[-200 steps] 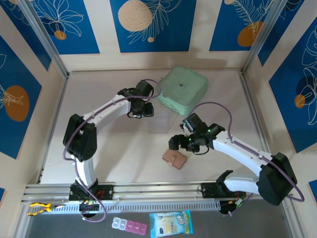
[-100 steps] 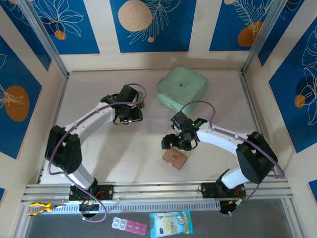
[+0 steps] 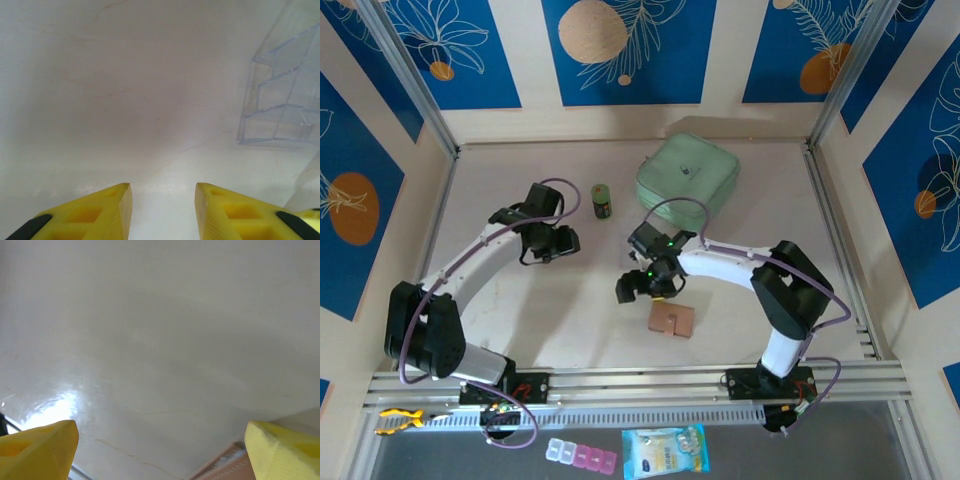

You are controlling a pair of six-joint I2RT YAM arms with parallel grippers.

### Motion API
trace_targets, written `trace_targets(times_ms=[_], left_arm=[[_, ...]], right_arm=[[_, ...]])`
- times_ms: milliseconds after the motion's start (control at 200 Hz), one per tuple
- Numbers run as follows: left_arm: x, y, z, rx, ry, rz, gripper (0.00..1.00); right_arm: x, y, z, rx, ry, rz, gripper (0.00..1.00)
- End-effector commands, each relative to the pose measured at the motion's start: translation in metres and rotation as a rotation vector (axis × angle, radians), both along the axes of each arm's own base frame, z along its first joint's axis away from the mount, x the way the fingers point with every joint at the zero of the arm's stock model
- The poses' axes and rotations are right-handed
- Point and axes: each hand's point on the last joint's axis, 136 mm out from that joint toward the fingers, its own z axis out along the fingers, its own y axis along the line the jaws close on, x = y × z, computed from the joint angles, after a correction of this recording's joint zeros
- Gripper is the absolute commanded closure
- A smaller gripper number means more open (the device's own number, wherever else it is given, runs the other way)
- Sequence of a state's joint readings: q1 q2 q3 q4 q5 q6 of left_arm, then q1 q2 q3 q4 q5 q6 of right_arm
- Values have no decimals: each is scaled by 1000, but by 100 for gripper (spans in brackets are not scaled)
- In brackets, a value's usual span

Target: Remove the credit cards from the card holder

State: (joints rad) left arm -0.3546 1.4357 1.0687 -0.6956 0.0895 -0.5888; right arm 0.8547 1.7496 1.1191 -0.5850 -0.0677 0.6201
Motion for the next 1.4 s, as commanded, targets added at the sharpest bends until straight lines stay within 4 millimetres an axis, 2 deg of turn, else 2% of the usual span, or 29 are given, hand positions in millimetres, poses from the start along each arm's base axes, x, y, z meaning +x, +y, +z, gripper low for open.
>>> trace_targets(times_ms=[0, 195, 445, 575, 605, 715, 870, 1025, 1175, 1396], left_arm=[[-4, 3, 1, -16, -2, -22, 63], [-7, 3, -6, -25, 8, -25, 62], [-6, 1, -4, -34, 5, -31, 61], [-6, 2, -3, -32, -2, -31, 60], [-5, 2, -2, -32, -4, -32, 60], [-5, 1, -4, -34, -2, -31, 59], [-5, 1, -3, -37, 1, -33, 58], [-6, 3, -2, -31, 0, -30, 57], [-8, 5, -3, -24, 2, -26, 57], [-9, 4, -3, -30, -1, -22, 56]], right_arm=[[-30, 12, 5, -9, 78, 104, 13], [-71, 9, 6, -58, 163, 172, 13], [-110, 0, 29, -49, 213, 175, 10], [-130, -15, 23, -90, 251, 148, 4], [-133, -19, 21, -101, 257, 135, 0], [-136, -30, 11, -128, 267, 87, 1], [-128, -47, -2, -173, 257, 7, 1], [-107, -60, -12, -175, 235, -83, 1], [-79, -71, -9, -177, 173, -146, 1], [-40, -72, -4, -93, 119, -240, 1]])
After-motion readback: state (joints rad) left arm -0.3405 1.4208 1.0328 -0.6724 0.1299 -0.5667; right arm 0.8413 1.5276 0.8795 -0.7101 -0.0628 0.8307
